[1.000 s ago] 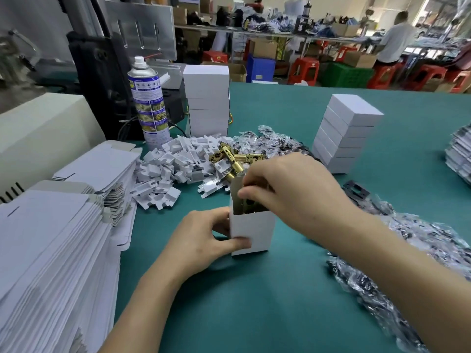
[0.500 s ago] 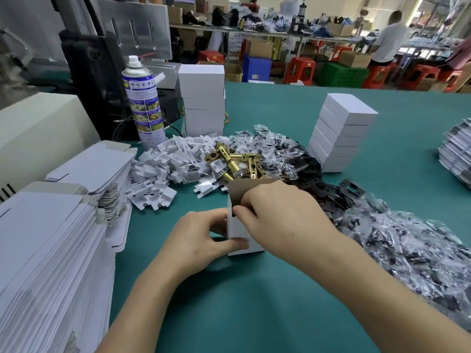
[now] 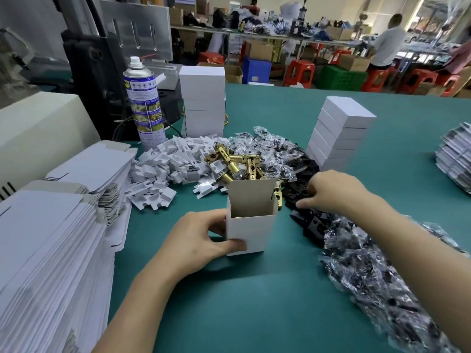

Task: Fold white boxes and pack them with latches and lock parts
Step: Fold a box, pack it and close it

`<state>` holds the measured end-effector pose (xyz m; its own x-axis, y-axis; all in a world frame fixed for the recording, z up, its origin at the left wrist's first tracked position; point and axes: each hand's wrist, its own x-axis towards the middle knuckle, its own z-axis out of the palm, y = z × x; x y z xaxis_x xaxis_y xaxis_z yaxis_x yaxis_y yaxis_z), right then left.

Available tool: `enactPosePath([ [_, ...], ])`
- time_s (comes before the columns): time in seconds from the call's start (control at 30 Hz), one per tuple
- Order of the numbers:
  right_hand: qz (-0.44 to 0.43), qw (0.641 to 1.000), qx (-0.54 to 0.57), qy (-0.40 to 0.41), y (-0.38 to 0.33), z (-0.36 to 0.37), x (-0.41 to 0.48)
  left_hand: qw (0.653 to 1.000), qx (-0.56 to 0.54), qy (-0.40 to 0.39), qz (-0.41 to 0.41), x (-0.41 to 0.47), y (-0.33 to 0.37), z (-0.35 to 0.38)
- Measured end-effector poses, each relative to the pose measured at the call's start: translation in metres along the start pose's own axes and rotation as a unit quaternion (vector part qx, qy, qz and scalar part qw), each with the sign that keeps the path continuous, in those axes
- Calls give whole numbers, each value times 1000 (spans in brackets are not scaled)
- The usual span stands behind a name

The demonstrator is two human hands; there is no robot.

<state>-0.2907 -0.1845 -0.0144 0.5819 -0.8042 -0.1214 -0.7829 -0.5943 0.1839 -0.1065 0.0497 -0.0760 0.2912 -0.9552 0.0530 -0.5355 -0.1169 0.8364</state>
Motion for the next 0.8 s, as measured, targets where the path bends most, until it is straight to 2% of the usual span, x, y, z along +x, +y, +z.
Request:
enactPosePath([
  [0.07,4,999,-30,11,-3,9,0,1000,-5,0,1,0,0,0],
  [0.2,9,1000,-19,15,-9,13,-4,1000,-9,1,2,0,-2,1],
  [0.4,20,997,68,-9,-1,6,-7,1000,-10,0,6,1,-4,2],
  [0.63,17,997,69,-18,2,8,-3,1000,-7,0,14,2,-8,2],
  [0.73,-14,998,55,27,-4,2,-1,1000,-6,-2,20,4,-10,2],
  [0.8,-81,987,107,86,-17,-3,2,1000,-4,-4,24,5,-13,2],
])
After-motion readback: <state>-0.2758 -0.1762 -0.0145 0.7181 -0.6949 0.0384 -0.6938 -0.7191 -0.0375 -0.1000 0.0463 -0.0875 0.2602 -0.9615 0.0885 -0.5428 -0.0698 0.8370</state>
